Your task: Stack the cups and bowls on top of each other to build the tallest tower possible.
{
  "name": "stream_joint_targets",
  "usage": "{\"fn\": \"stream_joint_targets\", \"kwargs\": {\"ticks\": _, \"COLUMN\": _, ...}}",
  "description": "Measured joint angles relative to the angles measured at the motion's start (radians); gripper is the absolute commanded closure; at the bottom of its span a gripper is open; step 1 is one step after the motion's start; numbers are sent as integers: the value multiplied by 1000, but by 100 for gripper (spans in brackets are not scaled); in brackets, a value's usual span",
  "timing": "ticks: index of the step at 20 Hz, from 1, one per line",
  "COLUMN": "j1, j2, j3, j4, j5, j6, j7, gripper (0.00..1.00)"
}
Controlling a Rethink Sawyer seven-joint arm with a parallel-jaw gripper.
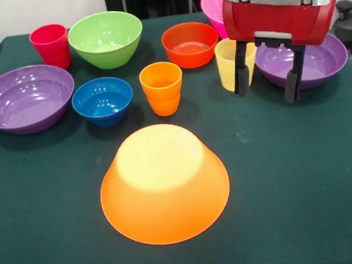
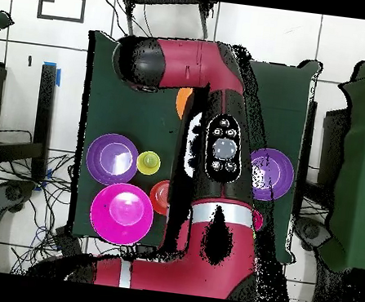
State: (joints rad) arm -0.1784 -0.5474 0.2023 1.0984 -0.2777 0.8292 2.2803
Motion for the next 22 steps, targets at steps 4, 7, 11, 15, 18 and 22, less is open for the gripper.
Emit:
{"fn": "stream_joint_targets", "kwargs": {"ticks": 4, "j1": -21, "j2": -19, "j3": 26, "j4": 25, "j5": -13, "j6": -49, "j7": -9, "gripper": 0}}
{"fn": "stream_joint_targets", "kwargs": {"ticks": 7, "j1": -44, "j2": -48, "j3": 41, "j4": 80, "j5": -21, "j6": -143, "j7": -13, "gripper": 0}}
{"fn": "stream_joint_targets", "kwargs": {"ticks": 11, "j1": -49, "j2": -78, "j3": 40, "j4": 151, "j5": -20, "j6": -219, "j7": -13, "gripper": 0}}
{"fn": "stream_joint_targets", "kwargs": {"ticks": 15, "j1": -47, "j2": -115, "j3": 41, "j4": 232, "j5": -19, "j6": -230, "j7": -13, "gripper": 0}}
{"fn": "stream_joint_targets", "kwargs": {"ticks": 18, "j1": -47, "j2": -139, "j3": 41, "j4": 281, "j5": -13, "j6": -230, "j7": -13, "gripper": 0}}
{"fn": "stream_joint_targets", "kwargs": {"ticks": 22, "j1": -47, "j2": -167, "j3": 41, "j4": 325, "j5": -10, "j6": -230, "j7": -13, "gripper": 0}}
